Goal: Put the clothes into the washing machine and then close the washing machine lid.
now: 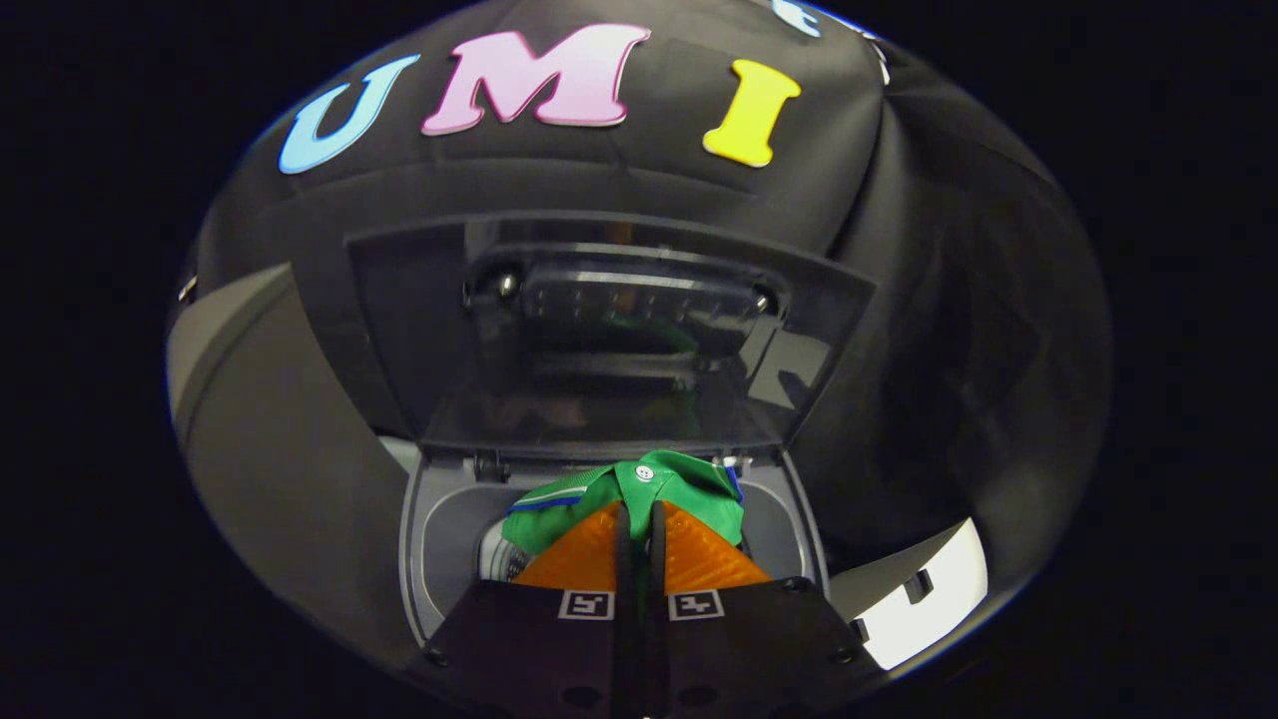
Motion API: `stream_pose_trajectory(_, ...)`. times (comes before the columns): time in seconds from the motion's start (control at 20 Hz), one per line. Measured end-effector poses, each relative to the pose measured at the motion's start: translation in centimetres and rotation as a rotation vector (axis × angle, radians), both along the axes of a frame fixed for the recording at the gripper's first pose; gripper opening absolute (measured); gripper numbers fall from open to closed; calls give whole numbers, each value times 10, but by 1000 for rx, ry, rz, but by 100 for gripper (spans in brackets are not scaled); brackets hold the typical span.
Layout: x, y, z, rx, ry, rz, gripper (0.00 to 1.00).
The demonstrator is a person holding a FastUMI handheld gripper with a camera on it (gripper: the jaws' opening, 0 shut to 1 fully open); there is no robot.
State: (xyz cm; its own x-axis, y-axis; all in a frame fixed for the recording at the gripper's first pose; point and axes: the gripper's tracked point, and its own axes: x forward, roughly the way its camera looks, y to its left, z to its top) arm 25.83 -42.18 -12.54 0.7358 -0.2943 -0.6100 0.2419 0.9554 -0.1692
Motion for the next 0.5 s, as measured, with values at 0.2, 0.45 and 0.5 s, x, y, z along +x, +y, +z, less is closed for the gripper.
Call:
stream_pose_trajectory(0.2,3,1,-39,48,43,18,5)
stream_pose_trajectory(0.45,10,3,-86,42,138,53,5)
stream_pose_trajectory(0.5,9,1,-96,41,156,59,5)
